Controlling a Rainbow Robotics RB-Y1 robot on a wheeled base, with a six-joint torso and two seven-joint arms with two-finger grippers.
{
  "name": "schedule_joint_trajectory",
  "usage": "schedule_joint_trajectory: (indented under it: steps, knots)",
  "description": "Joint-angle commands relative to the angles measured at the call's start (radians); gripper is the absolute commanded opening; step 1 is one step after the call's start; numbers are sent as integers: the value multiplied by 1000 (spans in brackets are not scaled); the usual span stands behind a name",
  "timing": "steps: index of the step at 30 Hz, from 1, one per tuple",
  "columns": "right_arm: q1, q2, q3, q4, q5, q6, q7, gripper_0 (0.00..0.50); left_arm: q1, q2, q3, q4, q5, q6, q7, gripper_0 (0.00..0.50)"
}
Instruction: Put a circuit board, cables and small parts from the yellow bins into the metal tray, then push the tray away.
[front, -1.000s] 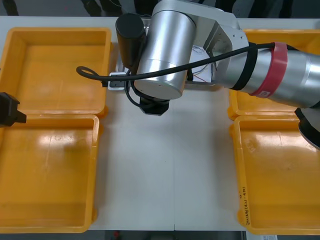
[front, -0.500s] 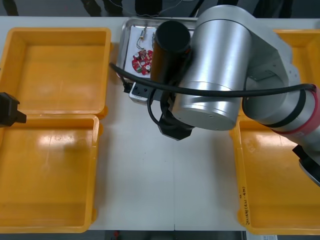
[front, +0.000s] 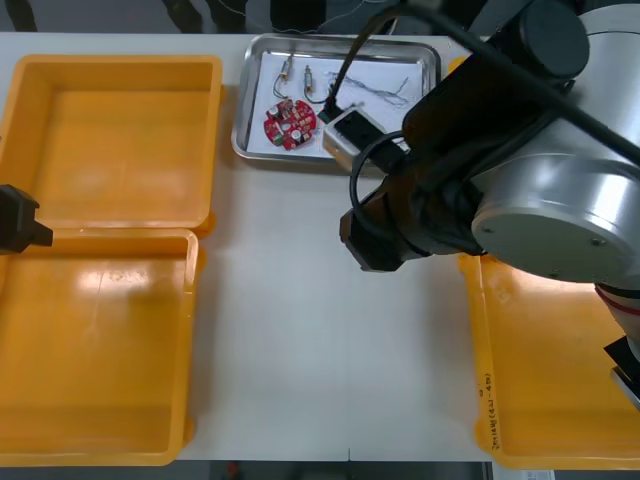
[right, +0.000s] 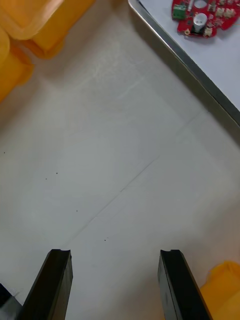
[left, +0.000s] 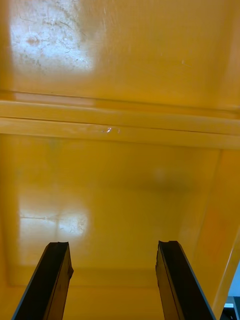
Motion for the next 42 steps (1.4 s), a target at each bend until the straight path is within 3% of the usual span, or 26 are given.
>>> schedule_joint_trajectory:
  steps: [1, 12, 34, 42]
  knots:
    - [57, -36, -122, -30, -15, 3, -122, 500, 15, 43, 29, -25, 7, 7, -64, 500]
    - [164, -124, -300, -28, -46, 3, -243, 500, 15, 43, 29, -25, 7, 7, -64, 500]
    - [360, -270, -562, 72, -58, 3, -194, 500, 15, 43, 29, -25, 7, 7, -64, 500]
    - [445, -322, -642, 119, -129, 3, -146, 500, 15, 43, 29, -25, 7, 7, -64, 500]
